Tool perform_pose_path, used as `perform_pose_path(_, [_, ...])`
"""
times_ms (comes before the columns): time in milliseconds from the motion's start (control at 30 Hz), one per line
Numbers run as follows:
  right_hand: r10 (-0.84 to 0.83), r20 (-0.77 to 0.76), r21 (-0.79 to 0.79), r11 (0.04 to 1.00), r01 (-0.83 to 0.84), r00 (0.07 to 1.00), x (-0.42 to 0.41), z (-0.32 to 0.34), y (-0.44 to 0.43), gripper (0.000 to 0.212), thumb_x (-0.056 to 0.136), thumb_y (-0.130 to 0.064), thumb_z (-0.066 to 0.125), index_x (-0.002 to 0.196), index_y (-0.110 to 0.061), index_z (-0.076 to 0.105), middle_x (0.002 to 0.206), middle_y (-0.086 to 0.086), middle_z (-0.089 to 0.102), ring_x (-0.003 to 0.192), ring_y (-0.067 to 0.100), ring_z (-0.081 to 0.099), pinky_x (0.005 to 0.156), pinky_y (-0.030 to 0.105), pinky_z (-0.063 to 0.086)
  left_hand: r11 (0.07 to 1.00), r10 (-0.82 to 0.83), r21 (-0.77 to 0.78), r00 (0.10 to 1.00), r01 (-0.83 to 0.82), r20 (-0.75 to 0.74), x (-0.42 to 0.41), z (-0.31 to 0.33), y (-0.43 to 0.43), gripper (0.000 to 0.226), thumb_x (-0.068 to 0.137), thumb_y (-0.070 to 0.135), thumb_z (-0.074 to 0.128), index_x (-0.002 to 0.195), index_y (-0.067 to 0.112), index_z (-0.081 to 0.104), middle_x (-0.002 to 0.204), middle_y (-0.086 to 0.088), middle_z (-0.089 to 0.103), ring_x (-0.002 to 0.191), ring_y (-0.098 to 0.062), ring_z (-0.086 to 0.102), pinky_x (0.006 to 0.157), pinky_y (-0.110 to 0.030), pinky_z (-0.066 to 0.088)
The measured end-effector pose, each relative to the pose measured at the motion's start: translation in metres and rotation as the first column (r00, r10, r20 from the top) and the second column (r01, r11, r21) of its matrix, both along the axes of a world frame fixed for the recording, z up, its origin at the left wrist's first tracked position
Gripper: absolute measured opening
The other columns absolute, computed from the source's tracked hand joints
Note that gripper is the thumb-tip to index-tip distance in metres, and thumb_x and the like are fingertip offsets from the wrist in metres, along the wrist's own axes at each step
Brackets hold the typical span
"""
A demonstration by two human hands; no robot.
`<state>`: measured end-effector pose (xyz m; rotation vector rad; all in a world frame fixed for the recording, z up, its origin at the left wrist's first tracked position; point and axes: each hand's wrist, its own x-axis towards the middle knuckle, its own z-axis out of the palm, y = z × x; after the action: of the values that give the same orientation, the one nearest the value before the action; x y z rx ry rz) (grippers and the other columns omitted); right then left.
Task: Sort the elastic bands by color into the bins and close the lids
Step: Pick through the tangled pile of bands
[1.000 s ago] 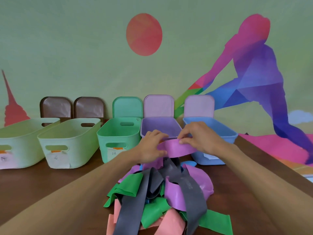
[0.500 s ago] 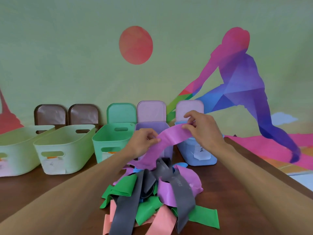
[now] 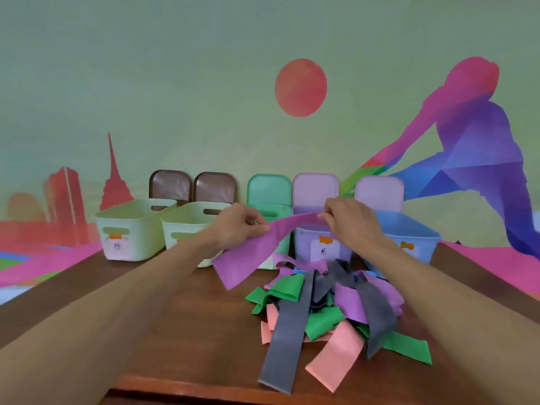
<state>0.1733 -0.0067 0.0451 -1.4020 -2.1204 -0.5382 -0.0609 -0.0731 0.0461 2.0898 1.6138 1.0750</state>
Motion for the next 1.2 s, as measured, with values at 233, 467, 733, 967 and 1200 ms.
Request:
perform_pose_path(233, [0.153, 0.034, -0.212, 0.967, -0.142, 0.988, -0.067, -0.021, -0.018, 0.013, 0.098, -0.017, 0.046, 0.106, -0.013, 0.055, 0.100, 0.013, 0.064, 0.089, 0.030, 0.057, 0.064, 0.034, 0.037, 0.979, 0.058, -0.198, 0.995, -0.041, 0.084, -0.059, -0.031, -0.054, 0.010, 0.089, 0.024, 0.064, 0.082, 0.018, 0.068, 0.069, 0.008, 0.060, 0.063, -0.004, 0.053, 0.047, -0.006, 0.038])
perform_pose_path(467, [0.391, 0.138, -0.464, 0.837, -0.289, 0.910, -0.129, -0.043, -0.007, 0.027, 0.093, -0.005, 0.044, 0.108, -0.016, 0.064, 0.104, 0.000, 0.061, 0.092, 0.020, 0.054, 0.076, 0.032, 0.043, 0.819, 0.114, -0.563, 0.931, 0.110, 0.348, -0.090, -0.096, -0.073, 0.011, 0.094, 0.018, 0.056, 0.089, 0.010, 0.063, 0.081, -0.005, 0.067, 0.059, -0.007, 0.065, 0.051, -0.018, 0.051])
perform_pose_path(733, [0.505, 0.062, -0.569, 0.726, -0.385, 0.861, -0.185, -0.075, 0.051, 0.019, 0.086, -0.013, 0.065, 0.105, -0.017, 0.061, 0.119, 0.003, 0.060, 0.111, 0.021, 0.053, 0.094, 0.035, 0.042, 0.713, 0.180, -0.682, 0.898, 0.162, 0.402, -0.121, -0.140, -0.047, 0.026, 0.088, 0.016, 0.065, 0.109, 0.000, 0.063, 0.084, -0.005, 0.067, 0.065, -0.011, 0.062, 0.056, -0.020, 0.055])
perform_pose_path(967, [0.462, -0.081, -0.634, 0.660, -0.403, 0.883, -0.210, -0.107, 0.071, 0.043, 0.081, 0.008, 0.053, 0.120, -0.011, 0.051, 0.124, 0.009, 0.054, 0.111, 0.023, 0.052, 0.085, 0.031, 0.044, 0.707, 0.031, -0.702, 0.988, 0.085, 0.152, -0.122, -0.134, -0.026, 0.015, 0.085, 0.021, 0.069, 0.088, 0.008, 0.063, 0.066, -0.002, 0.067, 0.046, -0.011, 0.061, 0.036, -0.017, 0.037])
perform_pose_path(1200, [0.388, -0.221, -0.541, 0.714, -0.444, 0.895, -0.224, -0.132, 0.076, 0.034, 0.078, -0.011, 0.076, 0.108, -0.008, 0.061, 0.100, 0.007, 0.065, 0.086, 0.016, 0.057, 0.073, 0.025, 0.042, 0.805, 0.002, -0.581, 0.981, -0.118, -0.196, -0.128, -0.135, -0.018, 0.027, 0.075, 0.039, 0.076, 0.069, 0.015, 0.065, 0.063, 0.006, 0.060, 0.058, -0.010, 0.053, 0.058, -0.023, 0.043])
